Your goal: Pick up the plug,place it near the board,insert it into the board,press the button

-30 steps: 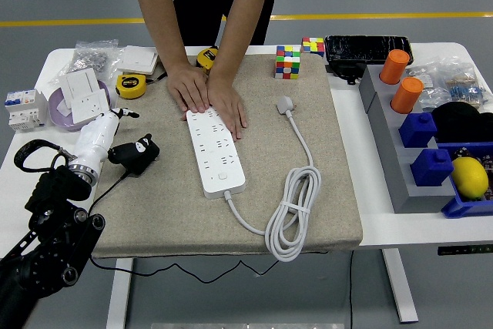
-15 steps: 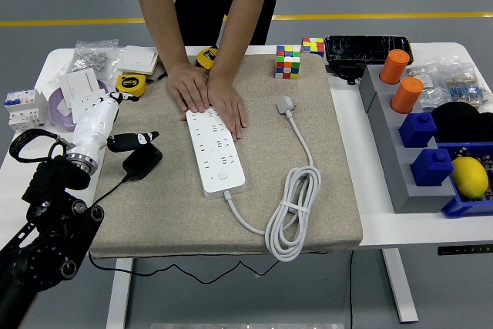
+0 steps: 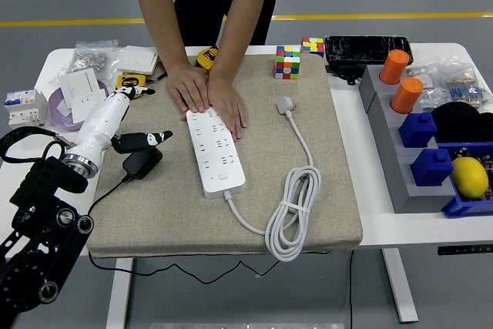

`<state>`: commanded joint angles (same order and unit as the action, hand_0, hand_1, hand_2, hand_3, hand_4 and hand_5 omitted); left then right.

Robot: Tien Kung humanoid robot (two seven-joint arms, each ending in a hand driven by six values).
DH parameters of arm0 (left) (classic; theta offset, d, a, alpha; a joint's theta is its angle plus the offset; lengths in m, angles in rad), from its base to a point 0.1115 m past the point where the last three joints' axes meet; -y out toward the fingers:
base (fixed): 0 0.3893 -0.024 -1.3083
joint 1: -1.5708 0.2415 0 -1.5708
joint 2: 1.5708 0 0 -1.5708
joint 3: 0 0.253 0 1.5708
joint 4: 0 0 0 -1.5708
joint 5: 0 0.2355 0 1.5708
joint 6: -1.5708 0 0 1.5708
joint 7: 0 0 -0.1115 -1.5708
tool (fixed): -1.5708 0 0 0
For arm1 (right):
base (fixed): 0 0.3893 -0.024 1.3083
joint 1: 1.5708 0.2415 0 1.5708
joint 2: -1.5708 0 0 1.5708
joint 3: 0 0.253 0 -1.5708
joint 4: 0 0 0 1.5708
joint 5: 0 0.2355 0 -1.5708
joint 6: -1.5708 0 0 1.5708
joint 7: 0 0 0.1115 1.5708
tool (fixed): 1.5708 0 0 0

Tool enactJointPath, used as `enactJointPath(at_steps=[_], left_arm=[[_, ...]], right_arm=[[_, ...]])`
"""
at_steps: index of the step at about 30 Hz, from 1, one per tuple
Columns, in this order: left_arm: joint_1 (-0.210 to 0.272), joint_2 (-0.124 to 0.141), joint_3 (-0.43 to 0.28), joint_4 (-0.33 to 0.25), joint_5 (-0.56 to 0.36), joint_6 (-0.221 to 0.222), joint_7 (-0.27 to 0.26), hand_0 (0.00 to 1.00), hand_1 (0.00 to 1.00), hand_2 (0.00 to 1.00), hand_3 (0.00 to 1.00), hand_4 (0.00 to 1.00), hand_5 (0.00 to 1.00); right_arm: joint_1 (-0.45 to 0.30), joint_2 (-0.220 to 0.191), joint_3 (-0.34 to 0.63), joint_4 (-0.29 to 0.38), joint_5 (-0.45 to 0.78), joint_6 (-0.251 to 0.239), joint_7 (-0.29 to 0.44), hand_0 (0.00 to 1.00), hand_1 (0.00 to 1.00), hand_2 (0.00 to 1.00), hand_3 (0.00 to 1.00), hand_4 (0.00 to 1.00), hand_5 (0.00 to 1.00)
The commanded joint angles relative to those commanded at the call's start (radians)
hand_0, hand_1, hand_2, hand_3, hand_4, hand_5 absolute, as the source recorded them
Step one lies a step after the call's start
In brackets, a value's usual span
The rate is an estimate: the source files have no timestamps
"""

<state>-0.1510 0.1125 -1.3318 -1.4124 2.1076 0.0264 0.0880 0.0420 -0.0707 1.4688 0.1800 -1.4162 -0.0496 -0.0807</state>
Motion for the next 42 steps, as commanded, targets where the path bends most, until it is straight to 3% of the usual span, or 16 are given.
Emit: enactJointPath(at_steps=[5,6,11,12,17,18,23,24,29,30,35,36,41,42], left_arm=[[0.016,-0.014,0.017,0.022,0.025,0.008,0.022,0.964,0.998,0.989,0.983,0.998,0.648],[0.017,-0.018,0.021,0.033,0.051,0.015,0.028,0.998,0.998,0.998,0.998,0.998,0.586],[0.014,-0.043,0.024,0.092,0.161,0.087,0.056,0.998,0.998,0.998,0.998,0.998,0.586],[0.013,-0.046,0.023,0.101,0.161,0.092,0.065,0.998,0.998,0.998,0.998,0.998,0.489],[0.012,-0.054,0.026,0.152,0.161,0.106,0.126,0.998,0.998,0.998,0.998,0.998,0.489],[0.016,-0.056,0.027,0.161,0.161,0.115,0.133,0.96,0.973,0.855,0.96,0.998,0.411],[0.02,-0.059,0.033,0.178,0.161,0.13,0.148,0.96,0.973,0.855,0.96,0.998,0.411],[0.02,-0.06,0.033,0.184,0.161,0.136,0.148,0.879,0.873,0.743,0.834,0.998,0.384],[0.02,-0.064,0.029,0.202,0.161,0.174,0.147,0.879,0.873,0.743,0.834,0.998,0.384],[0.019,-0.064,0.029,0.204,0.161,0.176,0.147,0.817,0.773,0.638,0.707,0.998,0.362],[0.015,-0.067,0.028,0.219,0.161,0.191,0.146,0.817,0.773,0.638,0.707,0.998,0.362],[0.014,-0.068,0.028,0.221,0.161,0.195,0.145,0.727,0.627,0.471,0.504,0.998,0.239],[0.008,-0.069,0.031,0.227,0.161,0.214,0.14,0.727,0.627,0.471,0.504,0.998,0.239],[0.007,-0.069,0.031,0.228,0.161,0.217,0.14,0.658,0.567,0.387,0.365,0.85,0.284]], right_arm=[[0.005,0.0,-0.012,0.0,0.013,-0.001,0.005,0.798,0.703,0.712,0.751,0.998,0.926],[0.005,-0.001,-0.014,0.0,0.016,-0.001,0.006,0.798,0.703,0.712,0.751,0.998,0.927],[0.003,0.0,-0.006,0.0,0.007,-0.001,0.004,0.798,0.703,0.712,0.751,0.998,0.927],[0.002,0.0,-0.004,0.0,0.005,0.0,0.003,0.799,0.703,0.712,0.752,0.998,0.926],[-0.001,-0.001,0.001,0.0,0.0,0.001,0.003,0.799,0.703,0.712,0.752,0.998,0.926],[-0.001,-0.001,-0.002,0.0,0.002,0.001,0.005,0.799,0.703,0.712,0.751,0.998,0.928],[-0.001,-0.001,-0.003,0.0,0.002,0.002,0.006,0.799,0.703,0.712,0.751,0.998,0.928],[0.0,-0.001,-0.004,0.0,0.003,0.002,0.006,0.798,0.703,0.712,0.751,0.998,0.928],[0.0,-0.002,-0.008,0.0,0.008,0.001,0.01,0.798,0.703,0.712,0.751,0.998,0.928],[0.0,-0.002,-0.008,0.0,0.009,0.001,0.01,0.798,0.703,0.712,0.751,0.998,0.931],[-0.003,-0.002,-0.003,0.0,0.004,0.003,0.01,0.798,0.703,0.712,0.751,0.998,0.931],[-0.004,-0.003,-0.002,0.0,0.004,0.003,0.01,0.798,0.703,0.712,0.752,0.998,0.936],[-0.003,-0.003,0.0,0.0,0.002,0.003,0.01,0.798,0.703,0.712,0.752,0.998,0.936],[-0.003,-0.003,0.0,0.0,0.002,0.003,0.01,0.798,0.703,0.712,0.752,0.998,0.938]])
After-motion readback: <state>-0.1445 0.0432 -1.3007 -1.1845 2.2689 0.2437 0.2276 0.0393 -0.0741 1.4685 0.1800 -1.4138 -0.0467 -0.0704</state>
